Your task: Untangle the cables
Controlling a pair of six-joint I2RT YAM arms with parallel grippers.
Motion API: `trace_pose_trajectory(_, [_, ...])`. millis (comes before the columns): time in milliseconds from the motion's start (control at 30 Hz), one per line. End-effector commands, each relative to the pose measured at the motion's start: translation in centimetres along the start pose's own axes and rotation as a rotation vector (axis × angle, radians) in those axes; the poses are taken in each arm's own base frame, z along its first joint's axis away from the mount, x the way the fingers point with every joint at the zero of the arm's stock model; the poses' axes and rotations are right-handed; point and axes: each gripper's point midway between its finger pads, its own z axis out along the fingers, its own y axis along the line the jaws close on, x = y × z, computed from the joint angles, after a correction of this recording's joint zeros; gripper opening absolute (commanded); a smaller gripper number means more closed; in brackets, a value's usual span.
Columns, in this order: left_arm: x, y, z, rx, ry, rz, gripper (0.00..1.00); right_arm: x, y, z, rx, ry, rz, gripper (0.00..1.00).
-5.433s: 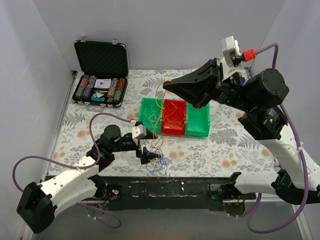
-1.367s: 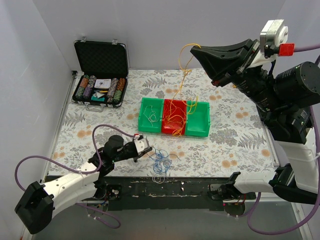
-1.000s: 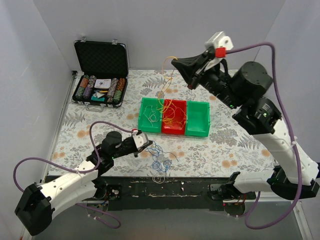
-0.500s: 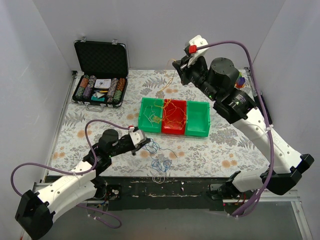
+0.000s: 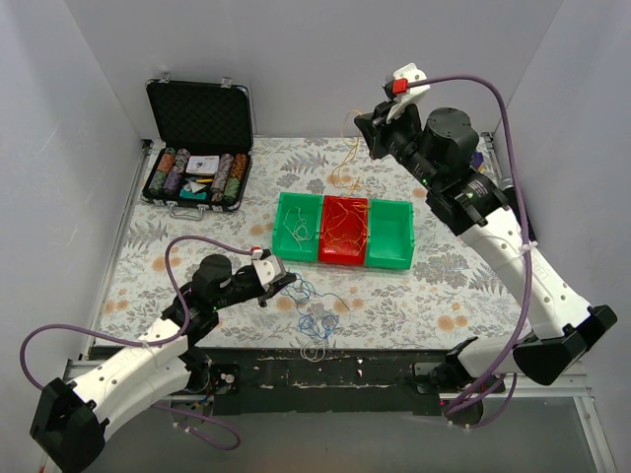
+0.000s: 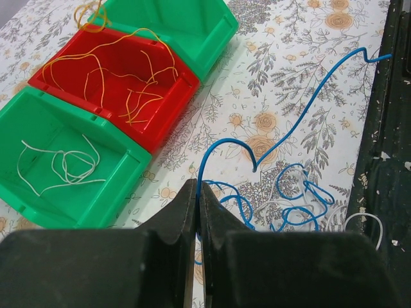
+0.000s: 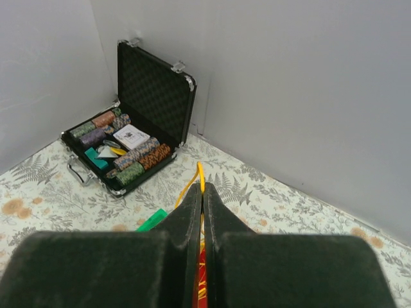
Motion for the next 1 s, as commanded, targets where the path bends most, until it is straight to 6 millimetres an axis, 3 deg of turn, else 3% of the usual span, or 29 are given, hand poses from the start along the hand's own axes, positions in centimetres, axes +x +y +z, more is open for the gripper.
trace_pose_trajectory(0, [-1.4,0.2,-0.3,0.000,-0.032,0.009,0.00,0.6,-0.5,0.3,-0.003,-0.020,0.035,0.01])
trace_pose_trajectory(300, [-1.6,0.5,-0.3,-0.009,-0.035,0.010,0.00,7.7,-2.4,1.1,0.050,0.103,0.073,0.01])
trace_pose_trajectory(467, [-1.7,0.5,-0.4,-0.010,-0.040,0.008,0.00,13.7,-3.5,1.6,0.096,0.223,0.076,0.01])
trace_pose_trajectory(767, [-2.1,0.7,-0.5,-0.013,-0.048,0.003,0.00,25.2,-2.2,2.5,0.063,0.464,0.148,0.01])
trace_pose_trajectory(967, [-2.0,0.9,-0.6,-0.023,-0.046,0.000,0.00,30.1,-0.8,1.8,0.031,0.549,0.219,0.01])
